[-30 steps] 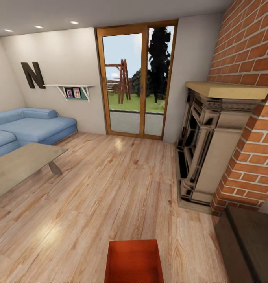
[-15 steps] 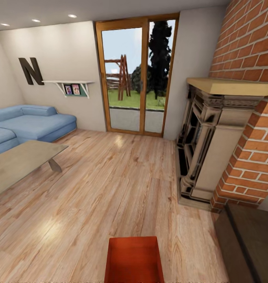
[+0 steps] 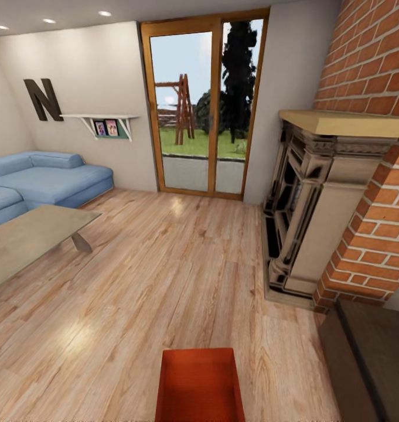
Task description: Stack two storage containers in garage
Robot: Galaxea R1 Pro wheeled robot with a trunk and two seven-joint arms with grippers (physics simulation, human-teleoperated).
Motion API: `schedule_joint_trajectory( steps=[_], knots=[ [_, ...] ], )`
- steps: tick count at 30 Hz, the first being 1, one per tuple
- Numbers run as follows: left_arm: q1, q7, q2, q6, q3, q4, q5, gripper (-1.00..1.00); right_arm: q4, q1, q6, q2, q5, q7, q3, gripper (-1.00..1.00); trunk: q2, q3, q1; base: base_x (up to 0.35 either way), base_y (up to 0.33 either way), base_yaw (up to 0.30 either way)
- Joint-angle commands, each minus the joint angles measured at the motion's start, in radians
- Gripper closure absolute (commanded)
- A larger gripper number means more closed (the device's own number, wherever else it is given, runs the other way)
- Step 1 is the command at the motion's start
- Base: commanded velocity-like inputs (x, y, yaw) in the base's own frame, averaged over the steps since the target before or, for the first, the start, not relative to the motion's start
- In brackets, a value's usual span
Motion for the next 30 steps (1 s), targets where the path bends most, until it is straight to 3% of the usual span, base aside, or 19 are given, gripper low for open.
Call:
schedule_joint_trajectory(
  steps=[1, 30],
  knots=[
    [-0.001, 0.000, 0.000, -0.003, -0.001, 0.001, 0.010, -1.00, 0.003, -0.001, -0.005, 0.001, -0.009, -0.001, 0.008, -1.00, -0.001, -0.003, 0.000, 0.000, 0.000, 0.000],
    [-0.001, 0.000, 0.000, -0.003, -0.001, 0.001, 0.010, -1.00, 0.003, -0.001, -0.005, 0.001, -0.009, -0.001, 0.008, -1.00, -0.001, -0.050, 0.000, 0.000, 0.000, 0.000]
  ],
)
